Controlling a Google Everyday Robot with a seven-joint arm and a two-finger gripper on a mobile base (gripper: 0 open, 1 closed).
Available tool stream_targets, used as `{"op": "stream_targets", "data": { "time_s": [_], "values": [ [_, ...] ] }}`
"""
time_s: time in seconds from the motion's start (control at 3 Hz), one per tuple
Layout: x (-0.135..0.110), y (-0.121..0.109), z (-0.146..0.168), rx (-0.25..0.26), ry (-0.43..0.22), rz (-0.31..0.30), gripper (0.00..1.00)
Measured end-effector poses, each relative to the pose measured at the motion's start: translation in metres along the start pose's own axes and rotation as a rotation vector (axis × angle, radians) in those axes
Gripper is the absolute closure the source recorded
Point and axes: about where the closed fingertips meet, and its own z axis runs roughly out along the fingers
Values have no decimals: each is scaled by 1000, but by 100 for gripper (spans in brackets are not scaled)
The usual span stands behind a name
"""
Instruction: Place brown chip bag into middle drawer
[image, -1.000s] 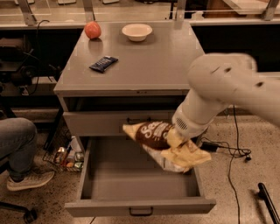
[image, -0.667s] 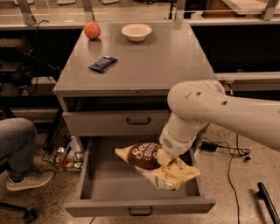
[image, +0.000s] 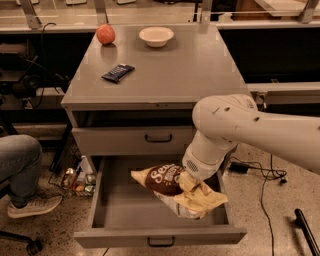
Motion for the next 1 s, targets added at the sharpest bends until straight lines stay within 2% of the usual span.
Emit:
{"op": "stream_targets", "data": {
  "time_s": [0.33, 0.67, 1.0],
  "values": [
    [-17, 18, 66, -78, -18, -106, 100],
    [-49, 26, 116, -120, -93, -180, 100],
    [-89, 24, 146, -143, -195, -181, 100]
  ]
}}
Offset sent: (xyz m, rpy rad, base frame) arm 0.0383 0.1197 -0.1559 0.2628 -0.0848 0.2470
